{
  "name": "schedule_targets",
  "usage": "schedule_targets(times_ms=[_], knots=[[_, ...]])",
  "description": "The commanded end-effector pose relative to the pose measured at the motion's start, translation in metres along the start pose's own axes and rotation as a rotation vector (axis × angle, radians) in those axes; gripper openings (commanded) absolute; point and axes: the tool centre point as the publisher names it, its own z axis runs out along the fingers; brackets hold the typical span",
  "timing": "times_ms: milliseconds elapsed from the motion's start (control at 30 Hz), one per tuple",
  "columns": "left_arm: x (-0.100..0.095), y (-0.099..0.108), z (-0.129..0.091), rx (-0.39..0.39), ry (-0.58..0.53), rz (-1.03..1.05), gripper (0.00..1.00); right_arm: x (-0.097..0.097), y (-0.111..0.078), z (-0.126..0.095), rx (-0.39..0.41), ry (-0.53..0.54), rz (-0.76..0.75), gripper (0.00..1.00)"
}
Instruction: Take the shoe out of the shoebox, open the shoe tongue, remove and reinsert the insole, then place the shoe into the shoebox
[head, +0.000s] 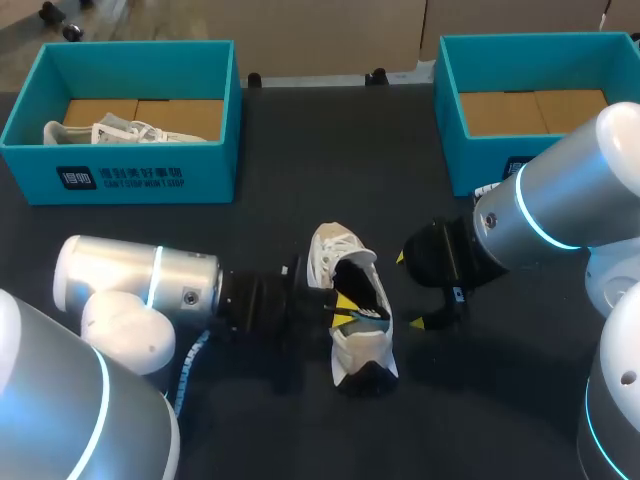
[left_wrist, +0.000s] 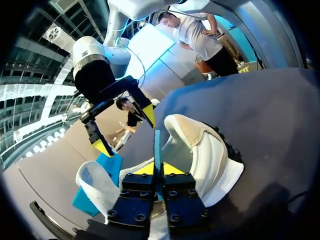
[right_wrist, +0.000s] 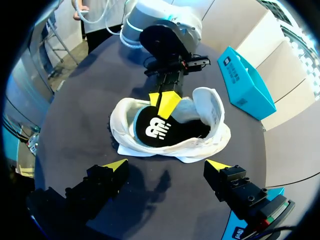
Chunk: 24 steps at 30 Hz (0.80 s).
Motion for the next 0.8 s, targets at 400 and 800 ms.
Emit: schedule_targets(times_ms=[400, 800], knots=[[-0.004, -0.019, 0.000, 0.042, 0.000, 0.022, 0.15, 0.002, 0.000, 0.001, 0.001, -0.004, 0.000, 1.00], [0.007, -0.005, -0.001, 0.012, 0.030, -0.011, 0.00, 0.002, 0.000, 0.001, 0.001, -0.004, 0.000, 1.00]])
